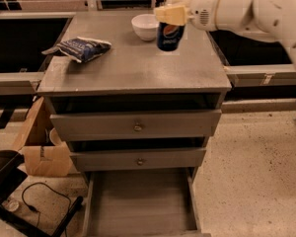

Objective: Pick pepsi can from bottom drawer and place on counter

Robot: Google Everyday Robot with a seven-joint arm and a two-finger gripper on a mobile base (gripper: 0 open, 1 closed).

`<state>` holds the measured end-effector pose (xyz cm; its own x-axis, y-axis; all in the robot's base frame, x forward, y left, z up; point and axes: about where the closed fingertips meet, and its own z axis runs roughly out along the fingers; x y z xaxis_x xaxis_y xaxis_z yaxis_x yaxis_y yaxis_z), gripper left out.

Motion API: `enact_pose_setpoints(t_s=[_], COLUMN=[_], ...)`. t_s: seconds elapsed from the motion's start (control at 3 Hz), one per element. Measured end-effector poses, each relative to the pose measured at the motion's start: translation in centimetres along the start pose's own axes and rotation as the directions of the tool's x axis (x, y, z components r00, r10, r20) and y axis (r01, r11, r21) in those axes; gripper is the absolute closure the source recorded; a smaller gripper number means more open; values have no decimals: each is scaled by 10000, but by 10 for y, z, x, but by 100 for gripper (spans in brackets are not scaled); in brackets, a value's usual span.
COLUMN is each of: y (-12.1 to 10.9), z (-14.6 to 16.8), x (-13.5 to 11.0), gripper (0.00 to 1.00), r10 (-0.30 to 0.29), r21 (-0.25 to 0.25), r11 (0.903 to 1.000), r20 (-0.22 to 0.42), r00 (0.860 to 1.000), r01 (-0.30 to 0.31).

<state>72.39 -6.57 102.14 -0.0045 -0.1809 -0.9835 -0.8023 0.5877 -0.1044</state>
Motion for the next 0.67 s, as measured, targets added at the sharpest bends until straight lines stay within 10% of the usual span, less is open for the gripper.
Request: enact_pose_setpoints(t_s=[0.67], y=[30], z=[93], x=[81], gripper=[100], r10=[963], r21=[-750], r11=[9919], r20=[-862], r00=[9916], r01=[-1029])
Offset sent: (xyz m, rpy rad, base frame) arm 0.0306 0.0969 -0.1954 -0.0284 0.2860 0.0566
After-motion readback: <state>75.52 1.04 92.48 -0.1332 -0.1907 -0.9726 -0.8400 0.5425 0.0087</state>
